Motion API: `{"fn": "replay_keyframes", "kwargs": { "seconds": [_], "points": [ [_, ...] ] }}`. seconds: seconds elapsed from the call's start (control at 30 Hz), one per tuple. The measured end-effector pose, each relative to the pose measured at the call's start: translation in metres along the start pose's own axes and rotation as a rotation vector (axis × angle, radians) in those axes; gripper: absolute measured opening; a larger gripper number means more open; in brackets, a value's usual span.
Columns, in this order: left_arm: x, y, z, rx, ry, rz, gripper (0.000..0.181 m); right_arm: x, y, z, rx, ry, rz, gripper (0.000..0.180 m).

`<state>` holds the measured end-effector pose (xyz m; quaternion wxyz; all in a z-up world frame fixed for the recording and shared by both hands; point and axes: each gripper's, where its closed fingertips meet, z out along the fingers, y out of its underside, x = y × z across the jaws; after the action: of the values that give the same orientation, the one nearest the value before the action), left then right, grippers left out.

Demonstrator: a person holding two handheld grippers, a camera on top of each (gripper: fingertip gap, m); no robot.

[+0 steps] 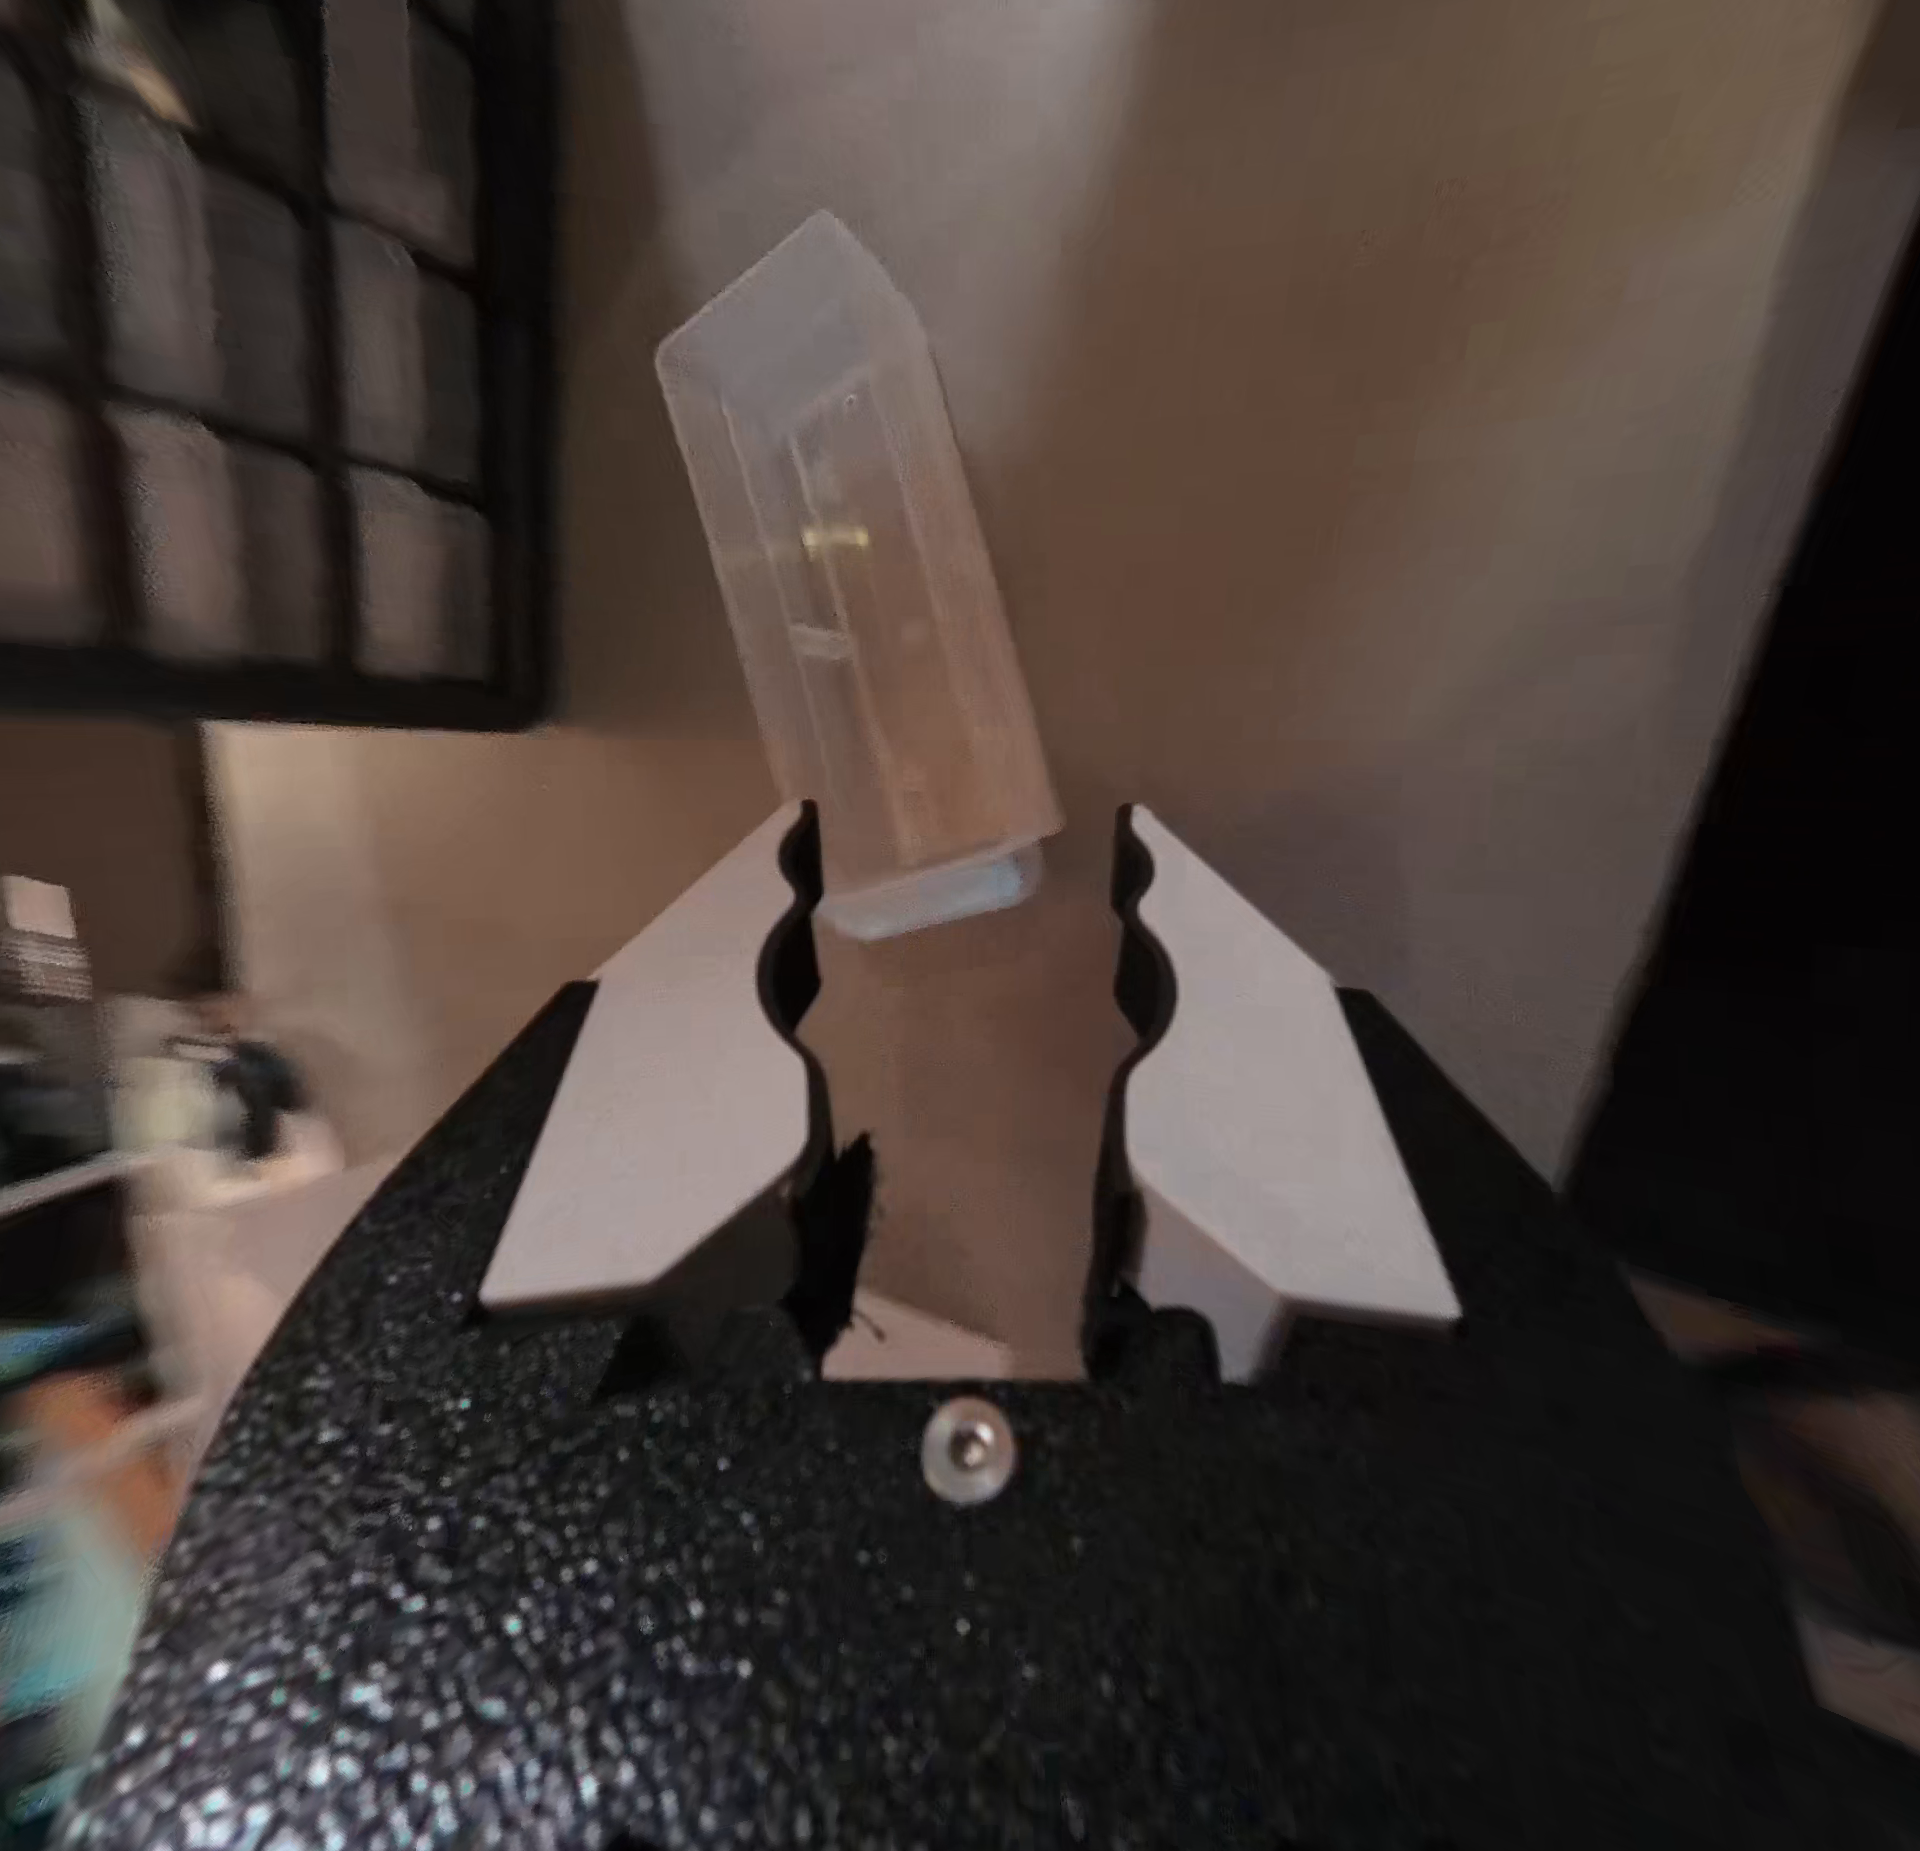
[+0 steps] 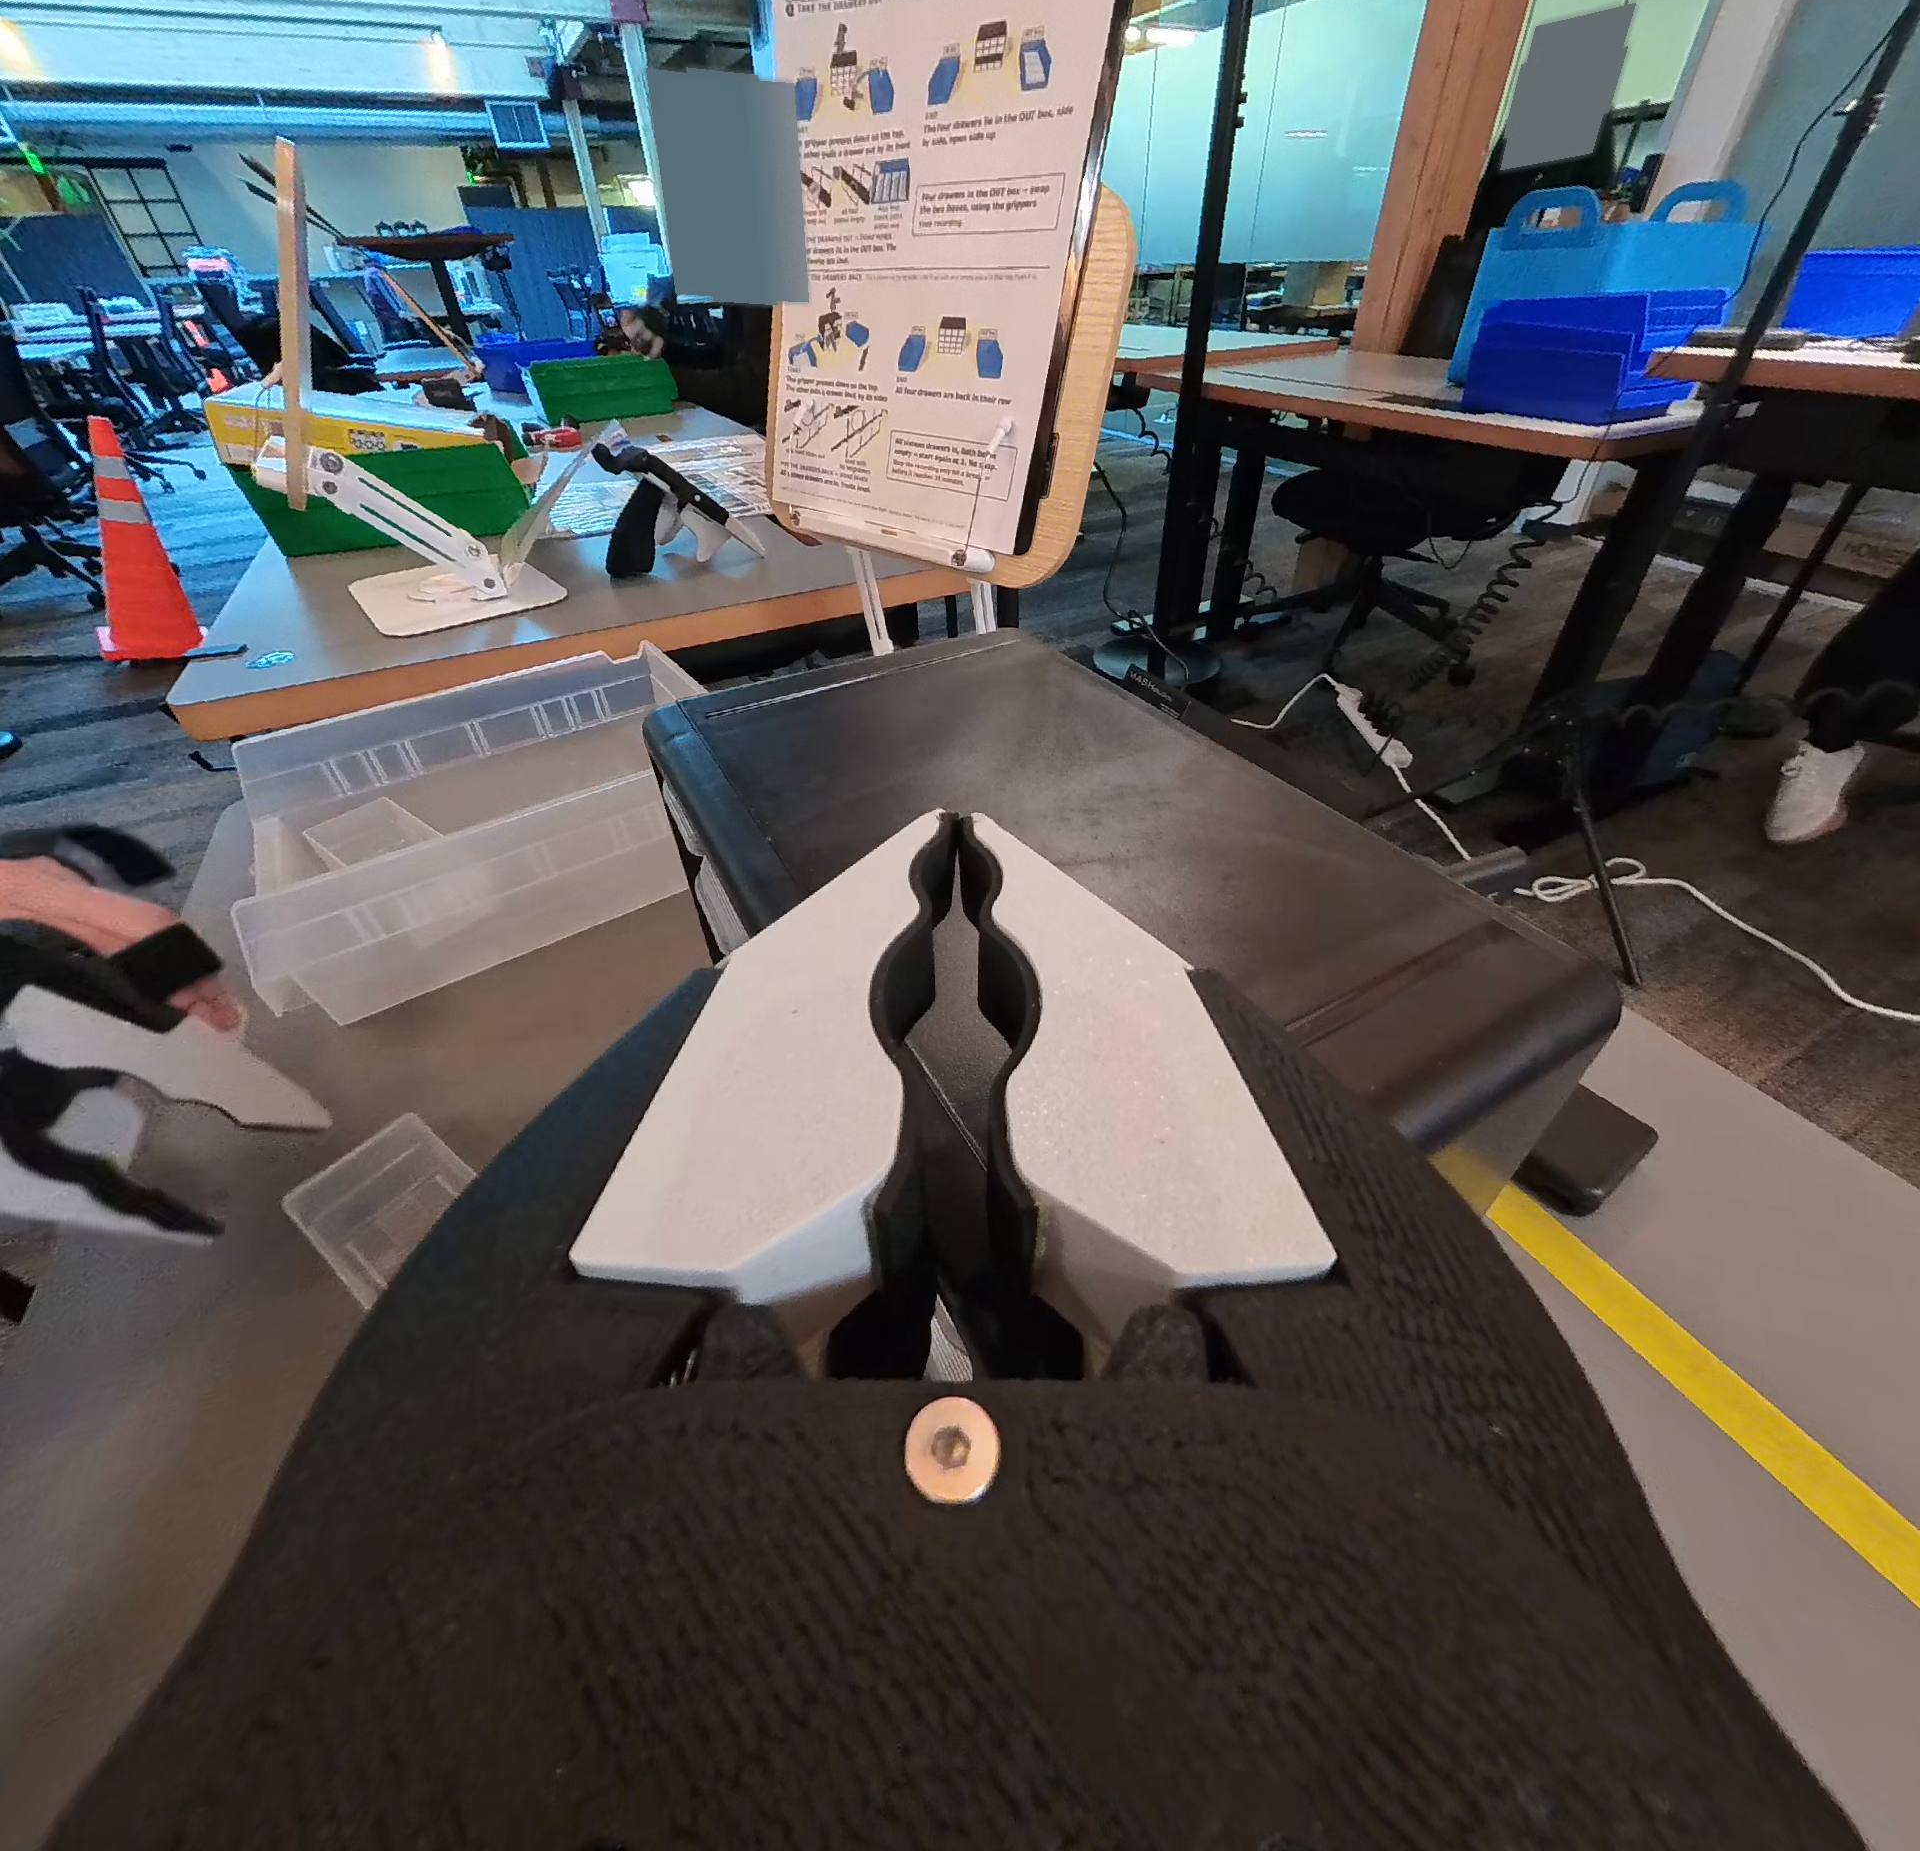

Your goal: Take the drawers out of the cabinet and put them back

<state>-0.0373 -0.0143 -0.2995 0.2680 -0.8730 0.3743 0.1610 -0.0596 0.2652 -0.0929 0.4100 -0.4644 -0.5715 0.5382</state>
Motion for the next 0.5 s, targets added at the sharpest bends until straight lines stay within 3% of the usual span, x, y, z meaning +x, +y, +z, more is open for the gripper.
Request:
{"fn": "replay_keyframes", "kwargs": {
  "seconds": [0.13, 0.27, 0.4, 0.5],
  "points": [
    [-0.027, 0.041, 0.007, -0.215, -0.192, 0.481, 0.054, 0.0, 0.0, 0.0, 0.0, 0.0, -0.001, 0.0],
    [-0.022, 0.037, 0.019, -0.125, -0.233, 0.838, 0.045, 0.0, 0.0, 0.0, 0.001, -0.002, 0.001, 0.0],
    [-0.022, 0.039, 0.028, -0.104, -0.231, 0.992, 0.045, 0.0, 0.0, 0.0, -0.001, 0.0, -0.001, 0.0],
    [-0.023, 0.035, 0.033, -0.062, -0.248, 1.084, 0.018, 0.0, 0.0, 0.0, -0.001, 0.0, 0.0, 0.0]
  ]
}}
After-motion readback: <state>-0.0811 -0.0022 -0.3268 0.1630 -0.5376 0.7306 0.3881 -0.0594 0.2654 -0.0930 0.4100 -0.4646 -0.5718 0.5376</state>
